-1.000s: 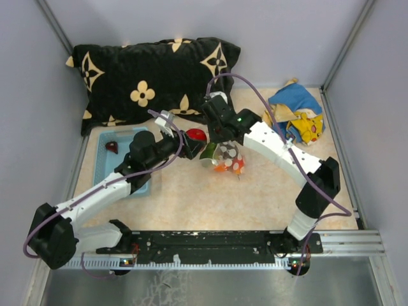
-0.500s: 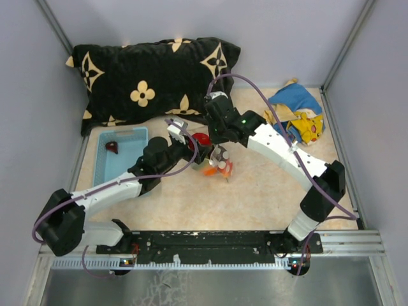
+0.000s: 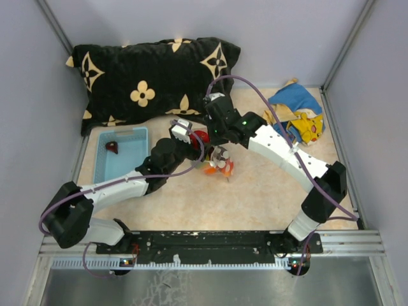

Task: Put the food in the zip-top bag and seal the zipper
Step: Place the fake fruit in the zipper food storage bag.

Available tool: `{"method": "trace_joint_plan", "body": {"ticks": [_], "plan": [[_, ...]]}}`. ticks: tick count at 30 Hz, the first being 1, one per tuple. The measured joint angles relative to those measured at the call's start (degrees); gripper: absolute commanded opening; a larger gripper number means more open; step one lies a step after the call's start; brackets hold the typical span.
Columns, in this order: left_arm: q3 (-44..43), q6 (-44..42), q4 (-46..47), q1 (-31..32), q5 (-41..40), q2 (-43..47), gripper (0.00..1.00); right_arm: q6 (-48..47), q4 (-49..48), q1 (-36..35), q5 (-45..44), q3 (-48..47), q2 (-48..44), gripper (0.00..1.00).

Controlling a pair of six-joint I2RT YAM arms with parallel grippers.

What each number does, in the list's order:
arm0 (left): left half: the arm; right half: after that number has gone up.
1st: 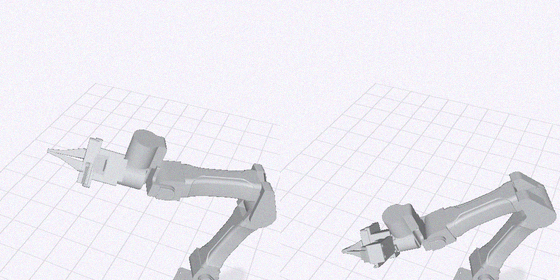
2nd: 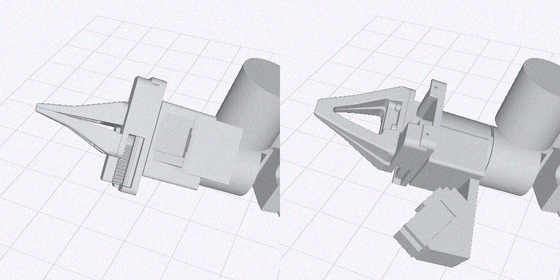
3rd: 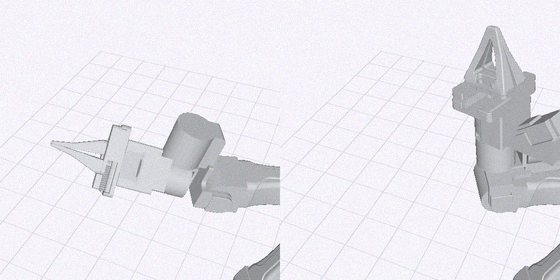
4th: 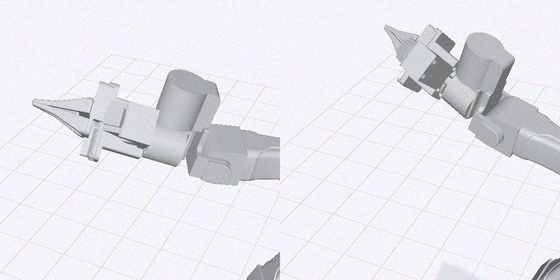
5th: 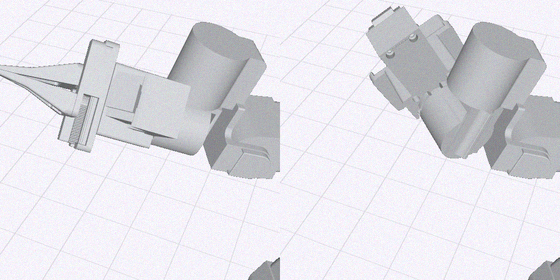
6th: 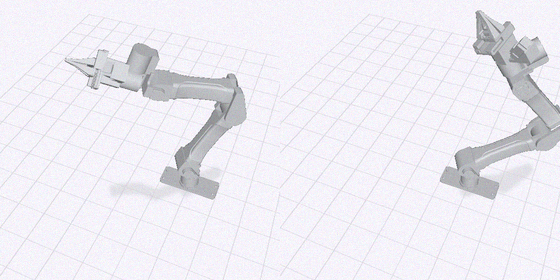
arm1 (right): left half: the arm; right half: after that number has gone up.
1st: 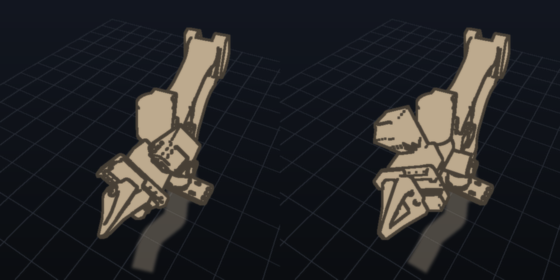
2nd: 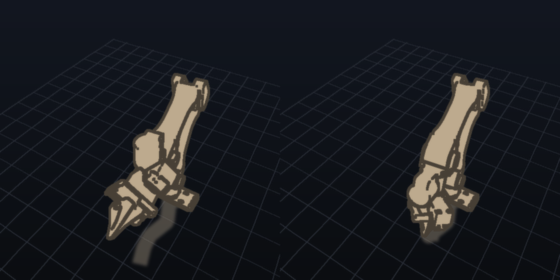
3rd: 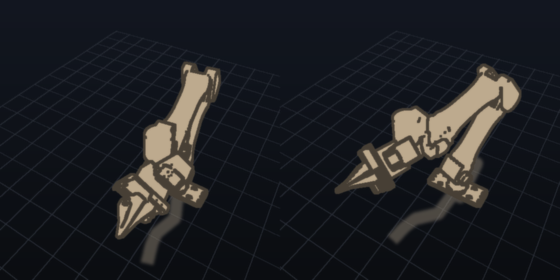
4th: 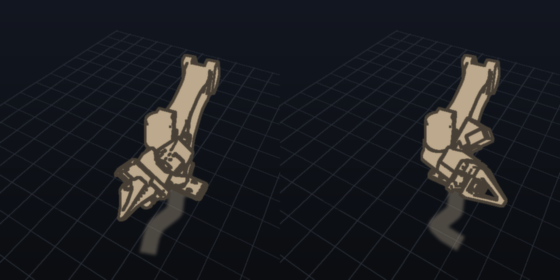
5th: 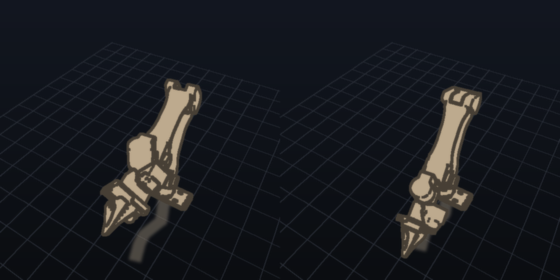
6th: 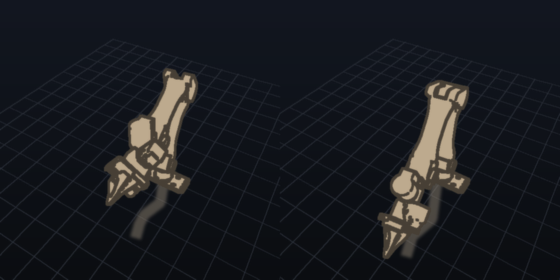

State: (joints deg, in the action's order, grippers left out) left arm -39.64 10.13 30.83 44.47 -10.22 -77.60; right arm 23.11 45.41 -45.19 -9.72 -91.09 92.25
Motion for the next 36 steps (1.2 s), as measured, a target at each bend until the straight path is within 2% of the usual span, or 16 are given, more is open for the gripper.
{"method": "trace_joint_plan", "body": {"ticks": [9,21,27,36], "plan": [[-0.1,0.0,1.4,0.4,-3.7,-0.1,0.88,-0.1,-0.9,0.0,0.3,1.1,-0.4,0.0],[0.0,0.0,4.5,0.4,-4.8,0.3,0.96,-0.1,-1.3,0.0,0.6,1.6,-0.8,0.0],[0.0,0.2,5.0,0.4,-4.7,0.3,0.97,-0.1,-1.3,0.0,0.8,2.3,-1.1,0.0],[-0.2,1.9,-1.2,0.4,-3.3,7.3,0.96,-0.1,-2.3,0.0,1.3,2.6,-1.1,0.0]]}}
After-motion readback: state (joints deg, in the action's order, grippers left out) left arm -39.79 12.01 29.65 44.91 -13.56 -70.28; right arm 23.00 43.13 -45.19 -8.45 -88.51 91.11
